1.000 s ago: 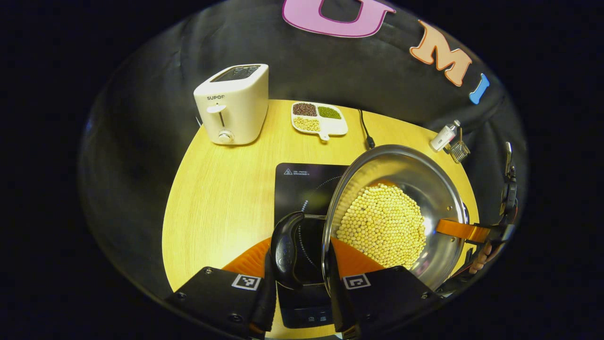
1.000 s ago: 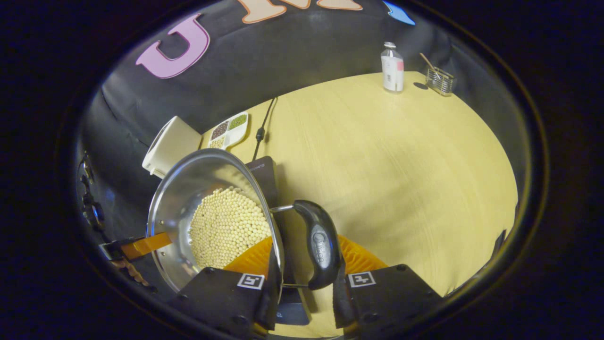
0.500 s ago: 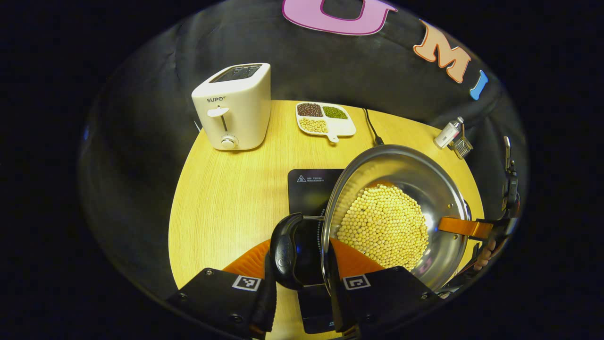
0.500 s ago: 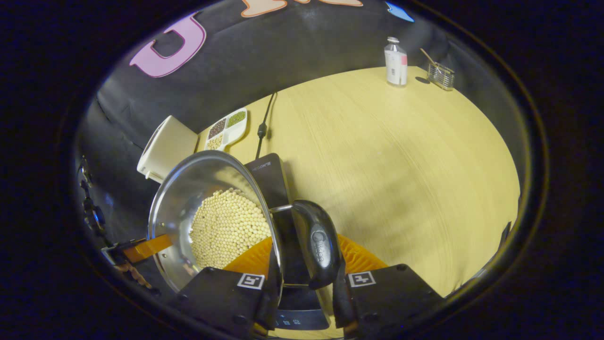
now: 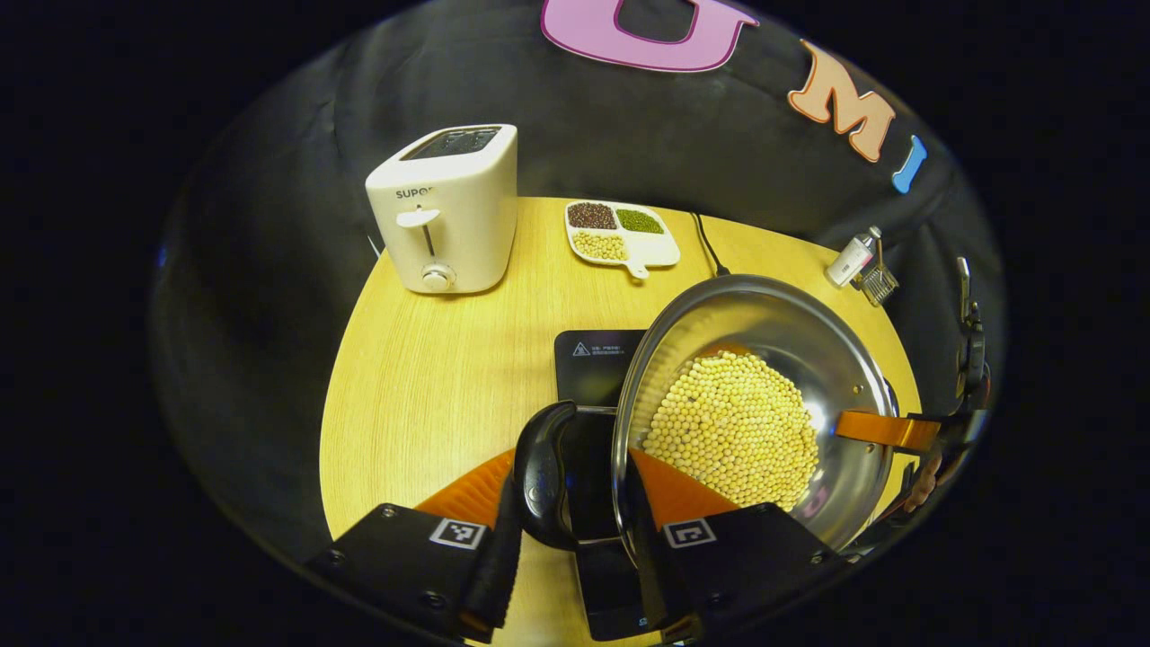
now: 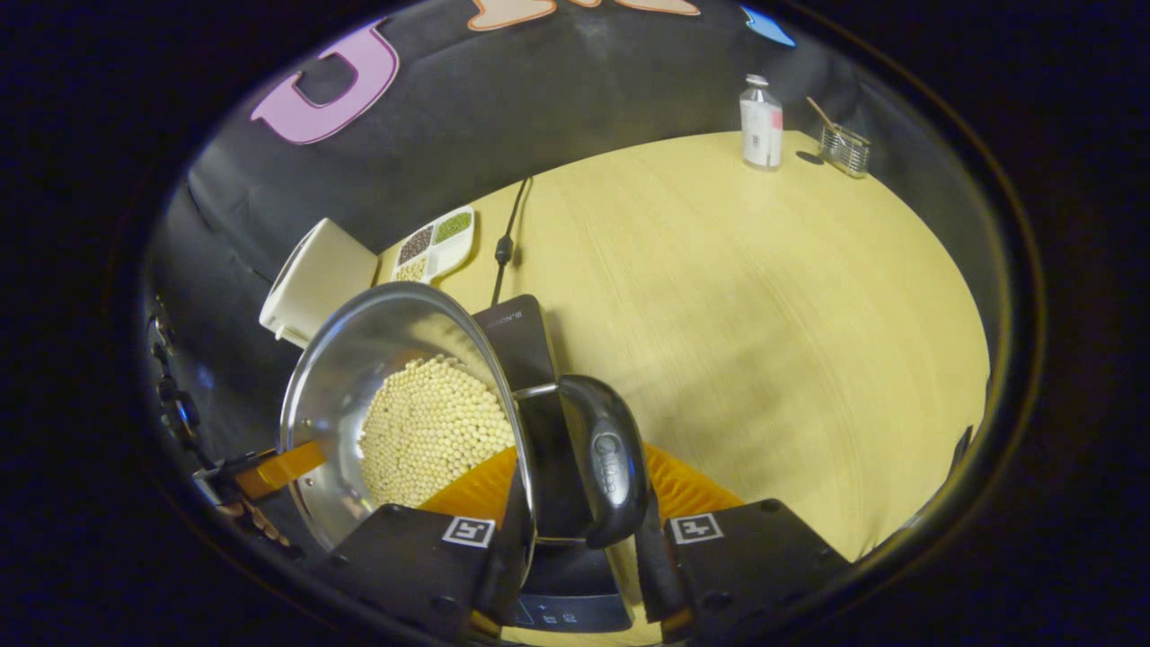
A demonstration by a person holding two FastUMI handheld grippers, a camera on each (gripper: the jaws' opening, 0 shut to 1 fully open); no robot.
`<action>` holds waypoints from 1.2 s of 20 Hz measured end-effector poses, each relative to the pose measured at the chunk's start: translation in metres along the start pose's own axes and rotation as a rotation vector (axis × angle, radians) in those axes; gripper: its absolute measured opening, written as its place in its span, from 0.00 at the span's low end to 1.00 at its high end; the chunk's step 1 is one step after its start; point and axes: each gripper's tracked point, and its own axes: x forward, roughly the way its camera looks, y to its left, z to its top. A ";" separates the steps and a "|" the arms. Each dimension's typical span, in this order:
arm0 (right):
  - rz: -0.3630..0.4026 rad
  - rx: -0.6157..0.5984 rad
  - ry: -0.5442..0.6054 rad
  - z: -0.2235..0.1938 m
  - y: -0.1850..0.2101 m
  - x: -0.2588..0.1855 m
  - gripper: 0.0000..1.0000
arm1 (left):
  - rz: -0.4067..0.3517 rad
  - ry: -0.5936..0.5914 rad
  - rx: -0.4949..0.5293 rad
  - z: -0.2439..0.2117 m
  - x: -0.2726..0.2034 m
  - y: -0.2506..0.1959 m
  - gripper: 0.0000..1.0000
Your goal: First push the handle of the pot to place it horizontally, then grasp the pot with both hands and set it on the induction cooktop.
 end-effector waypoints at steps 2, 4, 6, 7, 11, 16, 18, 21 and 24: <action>-0.018 -0.002 -0.008 -0.002 -0.003 -0.001 0.59 | 0.034 -0.020 0.044 -0.001 -0.001 0.005 0.64; -0.022 0.012 -0.011 -0.003 -0.003 -0.001 0.62 | 0.060 -0.076 0.037 0.001 -0.005 0.004 0.75; -0.007 0.026 -0.009 -0.006 0.002 -0.004 0.65 | 0.048 -0.138 -0.002 0.005 -0.012 -0.001 0.84; -0.019 0.024 -0.023 -0.004 -0.001 -0.006 0.68 | 0.040 -0.163 -0.014 0.006 -0.016 -0.003 0.85; -0.048 0.047 -0.173 0.025 -0.012 -0.023 0.89 | 0.075 -0.313 -0.039 0.033 -0.041 -0.001 0.87; 0.058 0.147 -0.443 0.084 -0.011 -0.077 0.94 | 0.128 -0.494 0.012 0.064 -0.085 -0.013 0.87; 0.094 0.167 -0.551 0.104 -0.019 -0.106 0.99 | 0.126 -0.556 0.024 0.072 -0.105 -0.031 0.87; 0.112 0.175 -0.602 0.106 -0.035 -0.139 0.98 | 0.113 -0.597 0.028 0.074 -0.126 -0.057 0.87; 0.144 0.162 -0.652 0.118 -0.049 -0.167 0.98 | 0.107 -0.618 0.019 0.074 -0.143 -0.082 0.87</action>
